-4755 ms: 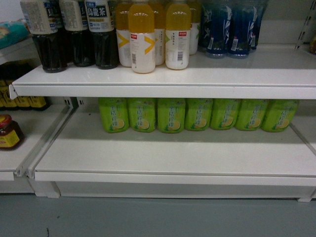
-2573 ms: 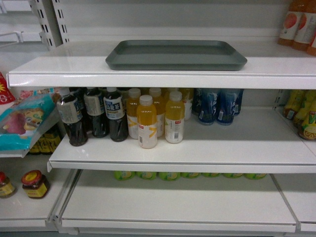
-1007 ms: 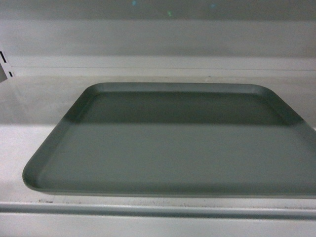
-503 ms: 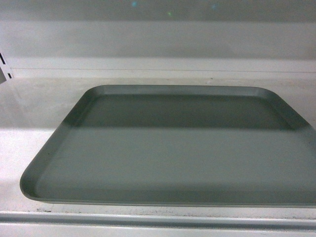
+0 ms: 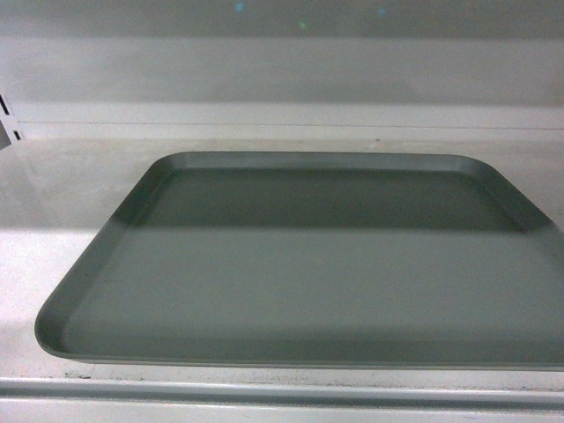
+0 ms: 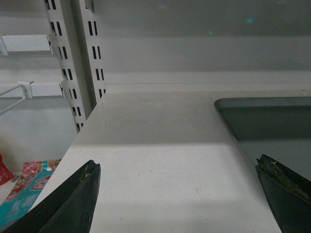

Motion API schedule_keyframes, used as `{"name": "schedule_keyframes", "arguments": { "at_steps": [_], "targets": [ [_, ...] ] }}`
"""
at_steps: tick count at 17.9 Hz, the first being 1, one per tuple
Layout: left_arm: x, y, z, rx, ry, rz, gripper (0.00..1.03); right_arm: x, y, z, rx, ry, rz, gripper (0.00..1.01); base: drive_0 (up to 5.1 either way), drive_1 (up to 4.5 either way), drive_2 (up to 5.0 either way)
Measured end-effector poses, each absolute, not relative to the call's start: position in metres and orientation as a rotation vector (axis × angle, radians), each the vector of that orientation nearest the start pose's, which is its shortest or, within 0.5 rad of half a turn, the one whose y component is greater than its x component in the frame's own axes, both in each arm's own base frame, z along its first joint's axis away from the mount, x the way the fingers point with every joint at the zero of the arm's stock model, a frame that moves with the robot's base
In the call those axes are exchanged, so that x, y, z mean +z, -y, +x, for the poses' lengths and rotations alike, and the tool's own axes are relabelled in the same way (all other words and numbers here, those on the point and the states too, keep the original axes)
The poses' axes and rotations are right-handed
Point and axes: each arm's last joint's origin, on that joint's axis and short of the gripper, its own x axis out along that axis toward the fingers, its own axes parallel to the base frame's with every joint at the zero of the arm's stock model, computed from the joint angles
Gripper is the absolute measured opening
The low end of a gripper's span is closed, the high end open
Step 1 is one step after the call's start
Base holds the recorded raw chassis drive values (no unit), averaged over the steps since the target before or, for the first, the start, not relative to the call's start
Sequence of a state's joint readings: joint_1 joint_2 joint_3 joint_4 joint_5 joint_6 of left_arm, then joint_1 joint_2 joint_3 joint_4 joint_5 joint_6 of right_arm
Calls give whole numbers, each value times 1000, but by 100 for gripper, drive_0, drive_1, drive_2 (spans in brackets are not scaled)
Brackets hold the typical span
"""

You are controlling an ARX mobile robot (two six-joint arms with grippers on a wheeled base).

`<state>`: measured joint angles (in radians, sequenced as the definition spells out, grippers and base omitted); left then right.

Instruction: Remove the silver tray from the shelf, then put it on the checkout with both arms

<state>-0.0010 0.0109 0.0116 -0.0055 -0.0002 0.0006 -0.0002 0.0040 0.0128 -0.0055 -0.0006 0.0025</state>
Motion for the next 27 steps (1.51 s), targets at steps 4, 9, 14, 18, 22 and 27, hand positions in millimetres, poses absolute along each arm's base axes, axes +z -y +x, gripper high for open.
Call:
{"name": "schedule_keyframes", "arguments": {
  "at_steps": [4, 9, 14, 18, 22, 27],
  "targets": [
    [165, 0, 98, 19, -17, -9, 98, 167, 0, 97, 0, 3, 2, 98, 0, 0, 0],
    [195, 21, 145, 48, 18, -98, 98, 187, -11, 157, 74, -52, 88, 98, 0, 0, 0],
    [178, 34, 223, 20, -165, -48, 98, 183, -22, 217, 126, -166, 26, 98, 0, 0, 0],
    [167, 43, 261, 0, -253, -32, 98, 170, -27, 245, 130, -272, -1, 98, 0, 0, 0],
    [151, 62, 273, -34, -351, 4, 98, 165, -30, 266, 119, -377, 0, 98, 0, 0, 0],
    [150, 74, 282, -28, -388, 32, 98, 155, -36, 283, 90, -489, 26, 98, 0, 0, 0]
  ]
}}
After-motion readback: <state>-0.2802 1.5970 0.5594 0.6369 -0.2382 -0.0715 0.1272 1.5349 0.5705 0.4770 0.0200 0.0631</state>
